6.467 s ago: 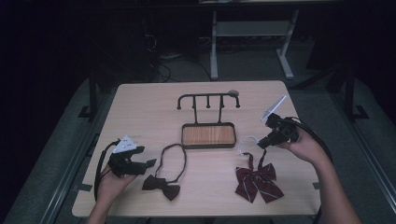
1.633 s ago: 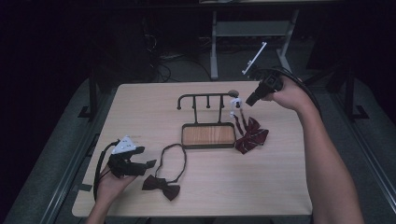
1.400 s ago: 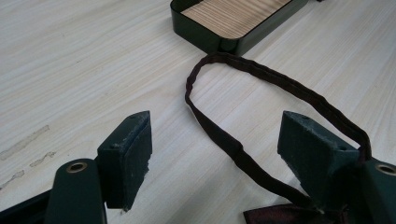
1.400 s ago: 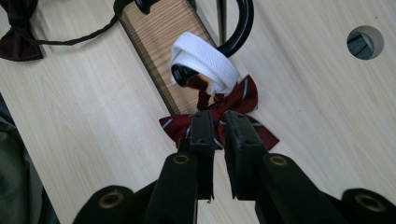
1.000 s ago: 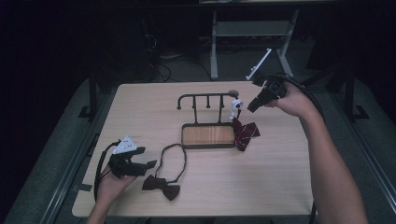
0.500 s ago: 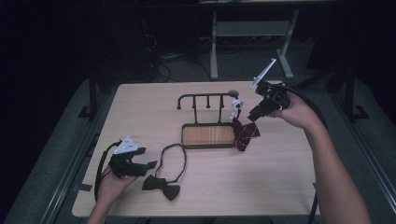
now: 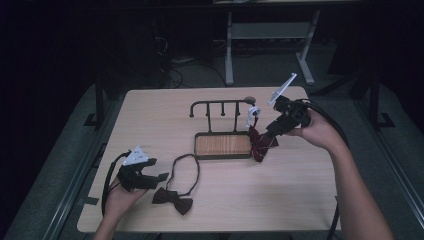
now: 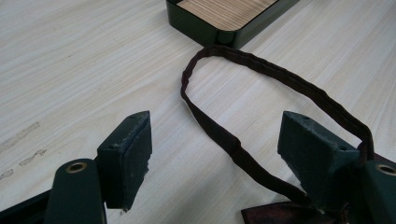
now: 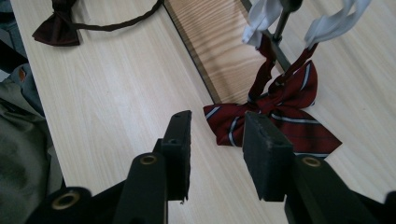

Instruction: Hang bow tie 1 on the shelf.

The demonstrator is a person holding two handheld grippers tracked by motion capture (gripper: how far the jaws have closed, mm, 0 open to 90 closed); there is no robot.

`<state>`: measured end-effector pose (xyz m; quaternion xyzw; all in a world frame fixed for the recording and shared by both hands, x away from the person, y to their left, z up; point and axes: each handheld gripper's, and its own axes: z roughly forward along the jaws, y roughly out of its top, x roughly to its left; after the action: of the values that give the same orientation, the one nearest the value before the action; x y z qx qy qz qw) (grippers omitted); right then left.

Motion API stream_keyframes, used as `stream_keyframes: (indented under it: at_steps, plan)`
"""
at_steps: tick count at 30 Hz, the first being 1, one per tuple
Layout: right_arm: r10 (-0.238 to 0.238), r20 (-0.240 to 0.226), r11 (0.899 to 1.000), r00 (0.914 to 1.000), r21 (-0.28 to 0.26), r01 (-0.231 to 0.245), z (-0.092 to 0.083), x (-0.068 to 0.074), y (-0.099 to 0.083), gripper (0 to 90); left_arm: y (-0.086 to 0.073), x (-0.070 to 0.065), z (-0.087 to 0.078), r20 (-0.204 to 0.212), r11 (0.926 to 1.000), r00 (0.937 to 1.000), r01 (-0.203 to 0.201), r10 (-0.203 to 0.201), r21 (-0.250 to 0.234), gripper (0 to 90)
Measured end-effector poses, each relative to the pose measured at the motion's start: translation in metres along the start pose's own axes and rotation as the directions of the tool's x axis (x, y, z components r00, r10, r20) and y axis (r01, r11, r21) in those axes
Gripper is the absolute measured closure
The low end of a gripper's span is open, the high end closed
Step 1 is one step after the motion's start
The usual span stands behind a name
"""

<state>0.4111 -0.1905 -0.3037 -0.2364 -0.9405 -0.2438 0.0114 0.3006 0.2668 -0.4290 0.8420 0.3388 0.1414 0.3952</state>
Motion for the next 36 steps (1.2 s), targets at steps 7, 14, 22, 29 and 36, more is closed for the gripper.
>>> stream_keyframes:
  at_steps: [7, 14, 22, 29, 36]
  plan:
    - [0.007, 0.000, 1.000, 1.0000, -0.023, -0.007, 0.007, 0.002, -0.014, 59.1, 0.000, 0.000, 0.001, -0.001, 1.0000, 1.0000, -0.004, 0.004, -0.001, 26.0]
    - [0.024, -0.009, 0.999, 0.9997, -0.036, -0.025, 0.013, 0.003, -0.026, 57.7, 0.000, -0.001, 0.002, 0.002, 1.0000, 1.0000, -0.005, 0.005, 0.008, 26.0]
    - [0.026, -0.016, 0.998, 0.9995, -0.061, -0.027, 0.021, 0.007, -0.039, 55.5, 0.000, -0.001, 0.002, 0.003, 0.9999, 1.0000, -0.001, 0.001, 0.010, 25.7]
    - [0.034, -0.026, 0.997, 0.9991, -0.070, -0.036, 0.030, 0.010, -0.048, 54.6, 0.000, -0.001, 0.003, 0.005, 0.9999, 1.0000, 0.000, 0.000, 0.011, 25.7]
    - [0.040, -0.038, 0.997, 0.9985, -0.070, -0.042, 0.038, 0.013, -0.059, 53.2, 0.000, -0.001, 0.005, 0.008, 0.9999, 1.0000, 0.001, -0.001, 0.014, 25.8]
